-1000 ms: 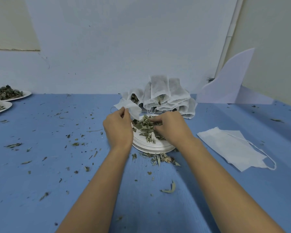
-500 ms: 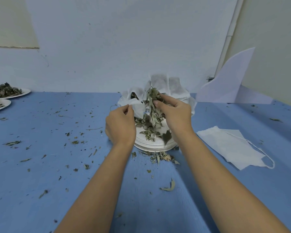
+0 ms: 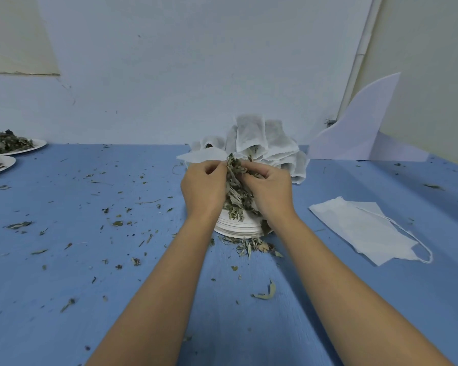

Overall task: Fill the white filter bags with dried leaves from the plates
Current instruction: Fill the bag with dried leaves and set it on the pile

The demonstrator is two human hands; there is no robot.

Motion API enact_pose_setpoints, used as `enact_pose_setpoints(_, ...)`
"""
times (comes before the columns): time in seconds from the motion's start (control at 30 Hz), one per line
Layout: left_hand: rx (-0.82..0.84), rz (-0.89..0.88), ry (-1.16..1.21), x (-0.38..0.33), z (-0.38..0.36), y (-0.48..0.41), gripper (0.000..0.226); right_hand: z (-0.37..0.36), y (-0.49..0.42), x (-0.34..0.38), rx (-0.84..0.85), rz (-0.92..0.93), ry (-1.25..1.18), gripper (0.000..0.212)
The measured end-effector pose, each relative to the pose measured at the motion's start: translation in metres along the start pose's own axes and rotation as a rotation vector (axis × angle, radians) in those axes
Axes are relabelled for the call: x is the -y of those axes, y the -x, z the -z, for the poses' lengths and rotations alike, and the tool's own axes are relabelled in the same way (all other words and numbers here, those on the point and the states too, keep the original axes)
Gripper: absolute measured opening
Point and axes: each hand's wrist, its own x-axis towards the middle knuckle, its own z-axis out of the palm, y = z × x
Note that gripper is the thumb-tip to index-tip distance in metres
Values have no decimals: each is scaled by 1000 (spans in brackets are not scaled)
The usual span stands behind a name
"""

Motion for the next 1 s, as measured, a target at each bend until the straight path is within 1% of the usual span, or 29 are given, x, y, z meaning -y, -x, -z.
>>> enact_pose_setpoints(0.07, 42, 59, 47, 2, 0, -2, 17, -1, 0, -2, -25, 9, 44, 33)
enact_pose_setpoints(0.13, 105, 123, 142, 3, 2, -4, 19, -2, 1, -2, -46, 20, 90, 27)
enact_pose_setpoints(0.2, 180, 178, 288, 1, 5, -5, 23, -3, 0, -2, -60, 19, 102, 29)
enact_pose_setpoints(0.27, 256, 196, 391, -2, 9, -6, 25, -1, -1, -3, -77, 16, 113, 33)
enact_pose_setpoints(0.33, 324, 174, 385, -2, 11, -7, 21, 0, -2, -4, -84, 8, 113, 32)
enact_pose_setpoints(0.43, 397, 120, 324, 2, 13, -10, 5, 1, -4, -5, -90, 10, 104, 29)
enact_pose_setpoints(0.47, 409, 102, 310, 4, 14, -10, 3, 1, -4, -5, -90, 9, 89, 28)
enact_pose_setpoints(0.5, 412, 80, 294, 5, 14, -10, 8, 1, -4, -6, -87, 7, 69, 27)
enact_pose_setpoints(0.6, 339, 17, 248, 8, 12, -9, 17, 0, -3, -6, -52, 6, 32, 27)
enact_pose_setpoints(0.7, 237, -25, 166, 12, 10, -8, 17, -2, -2, -3, 5, 10, 9, 31)
enact_pose_setpoints(0.8, 155, -35, 104, 14, 8, -7, 19, -3, -4, -1, 65, -36, -27, 35)
enact_pose_setpoints(0.9, 100, -68, 25, 15, 6, -6, 16, -3, -4, 0, 110, -30, 31, 38)
enact_pose_setpoints(1.0, 31, -110, -57, 16, 3, -5, 15, -3, -3, -1, 92, 21, 87, 34)
